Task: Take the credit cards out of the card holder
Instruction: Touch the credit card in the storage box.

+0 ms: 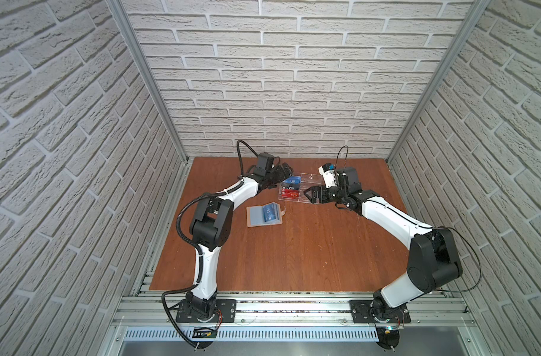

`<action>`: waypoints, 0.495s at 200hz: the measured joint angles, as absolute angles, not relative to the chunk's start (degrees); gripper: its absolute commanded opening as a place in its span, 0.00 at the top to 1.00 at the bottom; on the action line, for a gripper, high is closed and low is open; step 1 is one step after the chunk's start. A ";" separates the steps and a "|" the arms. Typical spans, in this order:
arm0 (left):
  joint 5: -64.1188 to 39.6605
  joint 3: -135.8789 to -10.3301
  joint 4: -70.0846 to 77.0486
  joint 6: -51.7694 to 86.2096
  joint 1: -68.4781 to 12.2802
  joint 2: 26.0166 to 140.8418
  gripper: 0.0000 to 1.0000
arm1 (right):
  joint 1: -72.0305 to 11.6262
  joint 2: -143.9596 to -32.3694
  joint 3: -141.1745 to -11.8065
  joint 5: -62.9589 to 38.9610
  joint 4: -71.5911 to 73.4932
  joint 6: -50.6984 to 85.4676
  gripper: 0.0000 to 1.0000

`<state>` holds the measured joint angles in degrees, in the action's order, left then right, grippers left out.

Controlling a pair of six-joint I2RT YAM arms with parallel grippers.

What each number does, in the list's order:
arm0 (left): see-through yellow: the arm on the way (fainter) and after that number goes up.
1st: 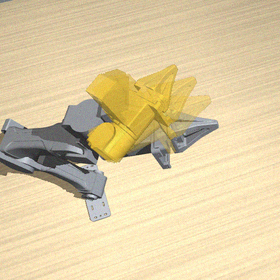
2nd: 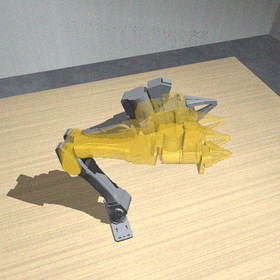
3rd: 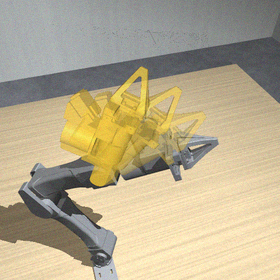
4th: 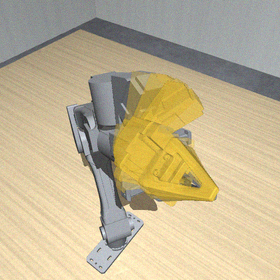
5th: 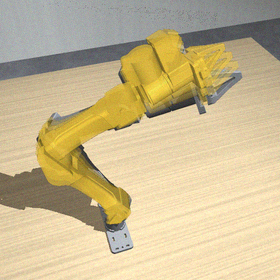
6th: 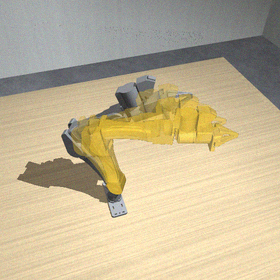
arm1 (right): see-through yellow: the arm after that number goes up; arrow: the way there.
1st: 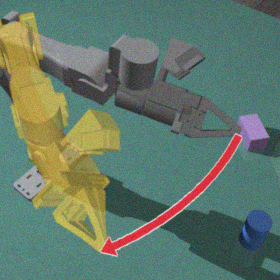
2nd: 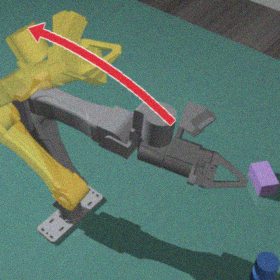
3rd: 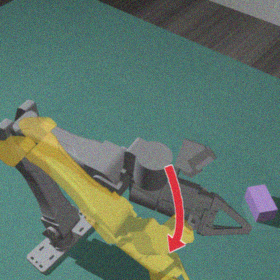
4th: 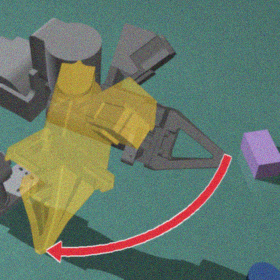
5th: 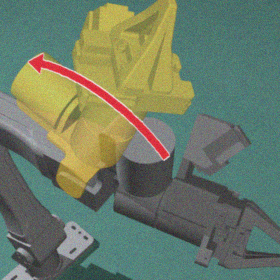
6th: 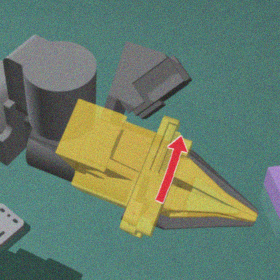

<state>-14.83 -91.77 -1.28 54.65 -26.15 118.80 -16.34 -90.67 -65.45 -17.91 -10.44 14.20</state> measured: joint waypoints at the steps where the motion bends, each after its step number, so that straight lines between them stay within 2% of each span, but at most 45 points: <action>1: -14.83 -91.77 -1.28 54.65 -26.15 118.76 0.02 | -16.34 -90.67 -65.45 -17.91 -10.44 14.22 0.00; 99: -14.83 -94.54 -1.50 54.72 -27.66 120.40 0.02 | -16.34 -90.67 -65.23 -17.93 -10.41 14.20 0.00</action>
<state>-14.83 -94.54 -1.50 54.72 -27.66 120.40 -16.34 -90.67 -65.23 -17.93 -10.41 14.20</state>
